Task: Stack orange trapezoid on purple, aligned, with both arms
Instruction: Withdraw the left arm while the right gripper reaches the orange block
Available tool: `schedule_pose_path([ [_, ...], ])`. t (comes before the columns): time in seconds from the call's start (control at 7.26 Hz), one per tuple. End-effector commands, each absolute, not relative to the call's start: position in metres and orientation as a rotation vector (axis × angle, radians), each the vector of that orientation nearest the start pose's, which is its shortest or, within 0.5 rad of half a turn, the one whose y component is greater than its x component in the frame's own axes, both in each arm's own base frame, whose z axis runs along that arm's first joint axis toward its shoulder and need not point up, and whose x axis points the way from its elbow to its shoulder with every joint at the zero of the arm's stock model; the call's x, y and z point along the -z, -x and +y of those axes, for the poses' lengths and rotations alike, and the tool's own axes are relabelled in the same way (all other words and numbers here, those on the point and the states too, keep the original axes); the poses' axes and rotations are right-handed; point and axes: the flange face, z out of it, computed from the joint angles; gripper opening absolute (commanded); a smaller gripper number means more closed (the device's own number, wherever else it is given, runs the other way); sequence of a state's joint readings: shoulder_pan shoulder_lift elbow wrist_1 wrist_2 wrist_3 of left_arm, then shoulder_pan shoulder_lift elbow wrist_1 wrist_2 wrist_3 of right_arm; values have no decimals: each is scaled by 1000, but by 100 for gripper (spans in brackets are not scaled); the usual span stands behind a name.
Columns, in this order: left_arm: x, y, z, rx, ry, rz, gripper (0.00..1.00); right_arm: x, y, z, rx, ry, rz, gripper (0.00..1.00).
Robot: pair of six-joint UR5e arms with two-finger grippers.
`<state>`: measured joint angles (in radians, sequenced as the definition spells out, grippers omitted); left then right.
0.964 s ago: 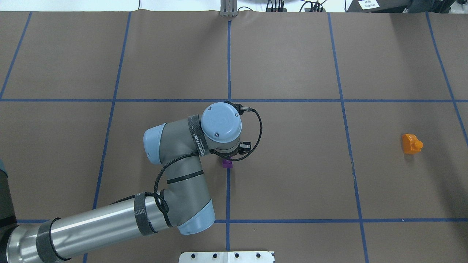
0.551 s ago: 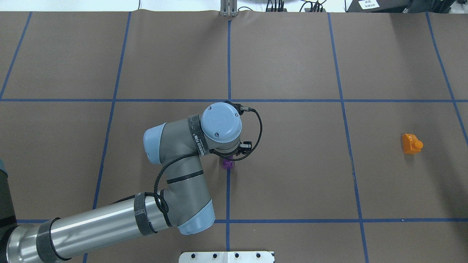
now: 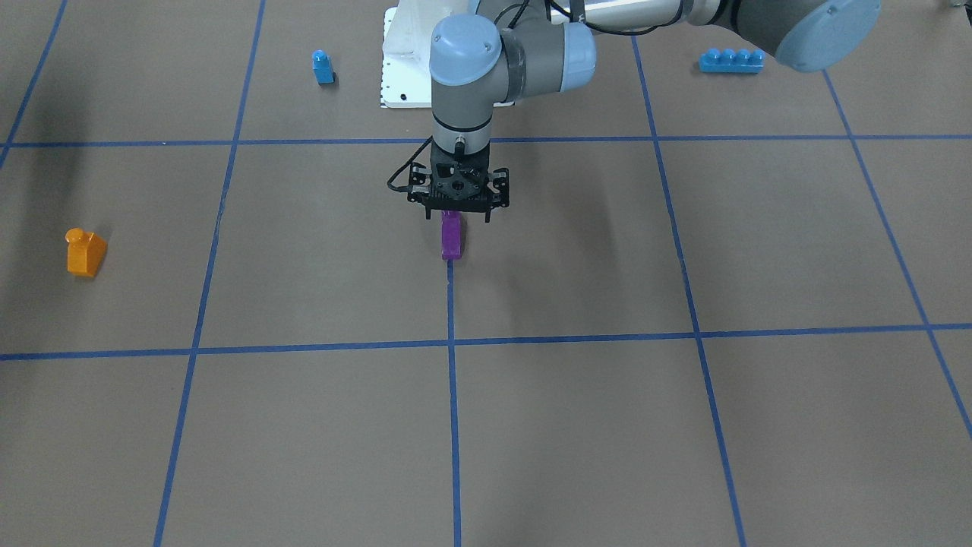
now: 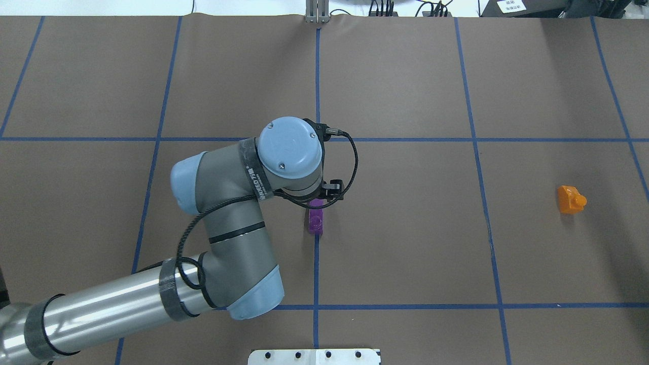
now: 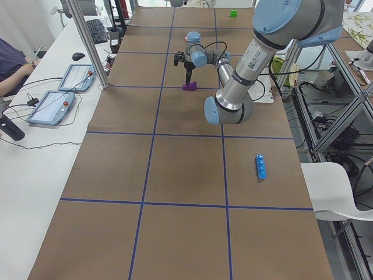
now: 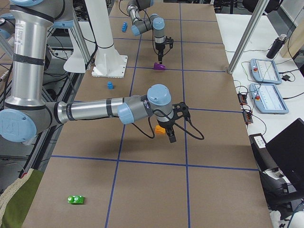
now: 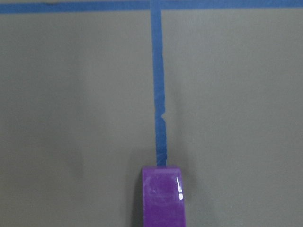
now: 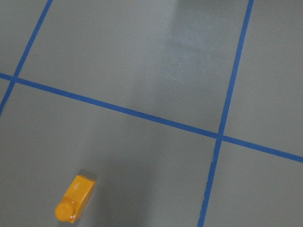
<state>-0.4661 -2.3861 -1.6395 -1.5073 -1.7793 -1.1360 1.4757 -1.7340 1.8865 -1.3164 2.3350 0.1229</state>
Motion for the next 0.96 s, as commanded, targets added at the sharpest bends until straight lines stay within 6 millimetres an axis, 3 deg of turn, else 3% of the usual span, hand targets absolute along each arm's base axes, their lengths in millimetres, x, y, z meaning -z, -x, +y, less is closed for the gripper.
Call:
schedule_pose_path([
  [0.0,-176,-455,-393,-180,-260,779,100,-529,13,-442,36,-231,-824,99],
  [0.14,-208,-402,-395,-226,-240,787,100,-512,32,-438,2,-208,-837,99],
  [0.41,-271,-292,-420,-367,-256,760,100,-489,78,-427,-43,-194,-834,99],
  [0.55,-302,-244,-437,-415,-260,744,100,-504,101,-407,-66,-216,-821,99],
  [0.69,-318,-208,-450,-435,-275,735,100,-512,123,-395,-112,-209,-837,98],
  [0.83,-329,-191,-456,-462,-285,721,100,-520,149,-392,-148,-201,-799,97],
])
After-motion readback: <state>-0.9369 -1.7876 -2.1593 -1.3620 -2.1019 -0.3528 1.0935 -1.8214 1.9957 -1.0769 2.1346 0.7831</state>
